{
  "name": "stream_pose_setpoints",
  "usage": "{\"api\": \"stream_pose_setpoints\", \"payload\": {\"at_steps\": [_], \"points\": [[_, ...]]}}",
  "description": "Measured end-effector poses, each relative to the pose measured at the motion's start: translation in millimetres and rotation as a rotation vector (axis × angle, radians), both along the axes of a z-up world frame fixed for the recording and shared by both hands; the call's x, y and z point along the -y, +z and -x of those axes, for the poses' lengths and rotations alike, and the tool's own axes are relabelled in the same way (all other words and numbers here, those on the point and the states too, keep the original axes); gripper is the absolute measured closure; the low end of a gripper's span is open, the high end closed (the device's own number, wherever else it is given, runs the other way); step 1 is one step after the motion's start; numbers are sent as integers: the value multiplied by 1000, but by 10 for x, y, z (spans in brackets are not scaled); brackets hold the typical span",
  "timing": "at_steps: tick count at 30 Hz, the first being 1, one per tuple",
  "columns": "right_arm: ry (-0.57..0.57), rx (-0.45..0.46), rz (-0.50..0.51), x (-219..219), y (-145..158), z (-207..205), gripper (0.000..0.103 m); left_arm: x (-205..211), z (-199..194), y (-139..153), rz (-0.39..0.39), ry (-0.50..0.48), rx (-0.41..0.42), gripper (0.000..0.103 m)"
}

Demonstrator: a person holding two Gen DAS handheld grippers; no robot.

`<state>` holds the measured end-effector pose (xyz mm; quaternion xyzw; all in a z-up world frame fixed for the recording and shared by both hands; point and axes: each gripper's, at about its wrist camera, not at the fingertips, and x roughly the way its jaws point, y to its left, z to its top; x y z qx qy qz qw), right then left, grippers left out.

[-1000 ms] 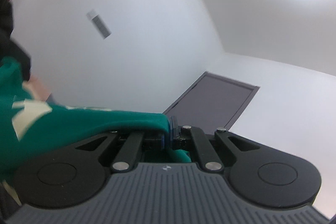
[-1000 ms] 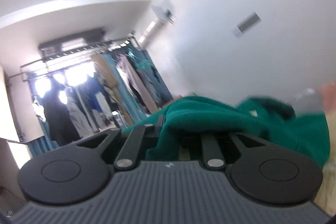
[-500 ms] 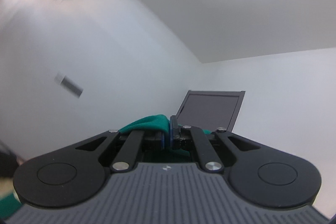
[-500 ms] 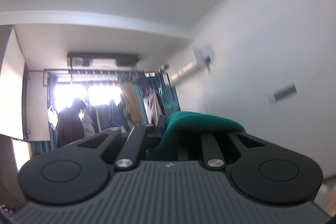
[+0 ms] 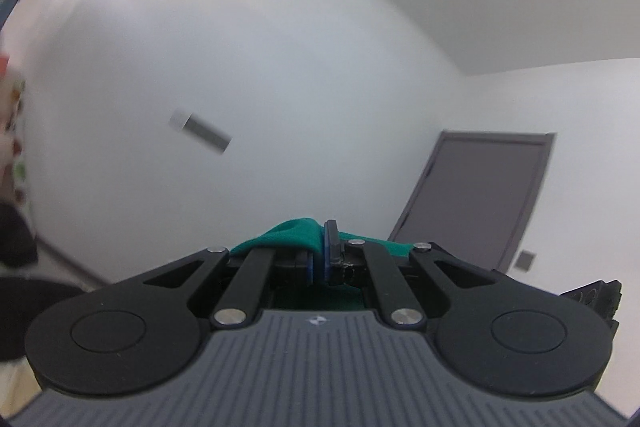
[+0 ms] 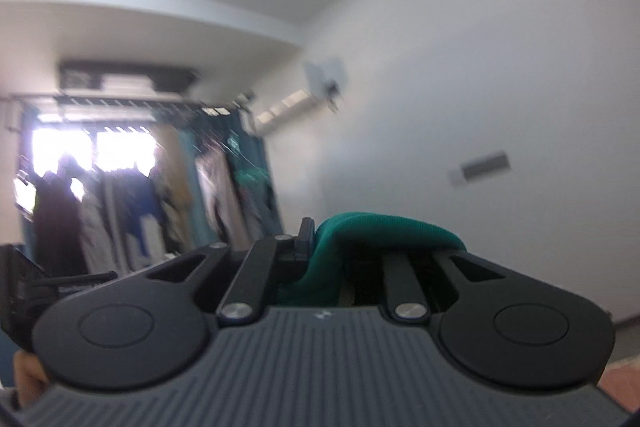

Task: Fold large clothes
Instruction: 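Raise the held hoodie high with both grippers to hang it open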

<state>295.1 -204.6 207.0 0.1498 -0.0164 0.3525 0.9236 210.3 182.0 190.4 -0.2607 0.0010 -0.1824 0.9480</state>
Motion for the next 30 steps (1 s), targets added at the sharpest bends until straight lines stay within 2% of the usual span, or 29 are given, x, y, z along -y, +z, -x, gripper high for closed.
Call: {"api": "stream_pose_setpoints", "payload": {"at_steps": [3, 9, 13, 16, 19, 23, 26, 30], "points": [[-46, -51, 24, -133, -478, -484, 86, -73, -601, -513, -3, 24, -68, 97], [-125, -138, 111, -629, -1353, -1616, 86, -236, -1829, -1493, -89, 105, -209, 97], [-170, -187, 162, -941, -2205, -2324, 86, -396, -2739, -2284, -102, 117, -303, 97], [-199, -228, 214, -1111, -2890, -2796, 86, -459, -3437, -2865, -129, 92, -362, 97], [-215, -296, 232, -1182, -3437, -3155, 86, -473, -3930, -3399, -174, 30, -417, 97], [-204, -450, 206, -1211, -3994, -3552, 86, -460, -4264, -3903, -222, -4, -495, 97], [-188, -559, 203, -1234, -4161, -3704, 86, -489, -4424, -4115, -228, -9, -544, 97], [-172, -623, 191, -1240, -4208, -3685, 85, -518, -4528, -4220, -244, -10, -575, 97]]}}
